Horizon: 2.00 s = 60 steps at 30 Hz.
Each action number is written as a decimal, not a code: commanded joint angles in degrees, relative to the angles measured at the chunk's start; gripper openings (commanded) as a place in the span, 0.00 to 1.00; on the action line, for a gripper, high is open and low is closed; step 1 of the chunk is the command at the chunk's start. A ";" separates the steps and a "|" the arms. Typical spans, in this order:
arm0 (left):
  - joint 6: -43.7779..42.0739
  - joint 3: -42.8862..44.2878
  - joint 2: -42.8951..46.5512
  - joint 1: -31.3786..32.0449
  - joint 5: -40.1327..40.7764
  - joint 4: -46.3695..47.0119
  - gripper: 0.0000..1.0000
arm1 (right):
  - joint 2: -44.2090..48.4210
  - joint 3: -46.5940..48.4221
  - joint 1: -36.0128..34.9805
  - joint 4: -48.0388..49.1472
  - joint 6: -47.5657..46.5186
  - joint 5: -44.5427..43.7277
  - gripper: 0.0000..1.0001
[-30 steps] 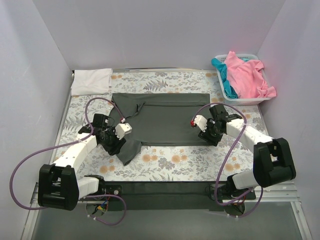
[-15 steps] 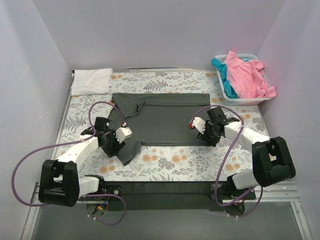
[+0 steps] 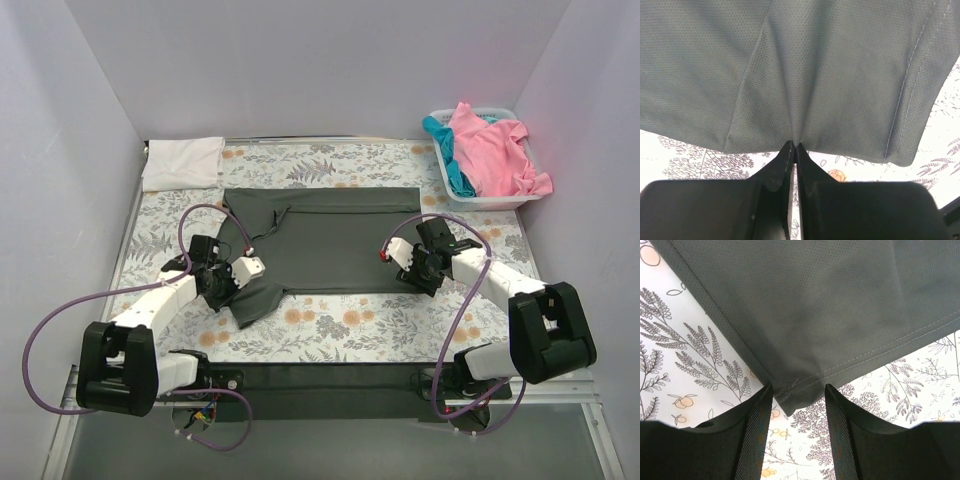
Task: Fold and stack the t-shirts
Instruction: Fold the tshirt
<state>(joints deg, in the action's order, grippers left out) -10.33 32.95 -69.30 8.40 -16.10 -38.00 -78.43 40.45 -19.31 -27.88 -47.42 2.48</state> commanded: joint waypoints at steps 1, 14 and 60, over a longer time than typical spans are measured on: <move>-1.10 -1.13 1.79 0.30 -0.69 -3.40 0.02 | 2.40 2.62 -0.11 -3.41 -1.01 0.33 0.45; 0.75 0.36 1.27 0.30 -0.78 -4.10 0.01 | 0.65 0.87 -0.03 -4.12 -4.17 1.39 0.42; 8.83 35.96 -24.56 -6.91 -3.95 0.11 0.00 | -25.09 37.77 7.18 -7.19 -9.62 2.88 0.01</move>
<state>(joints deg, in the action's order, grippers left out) -2.17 67.02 -92.99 1.83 -20.49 -40.25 -101.69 74.83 -12.69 -34.61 -55.72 5.30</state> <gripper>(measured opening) 0.018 0.021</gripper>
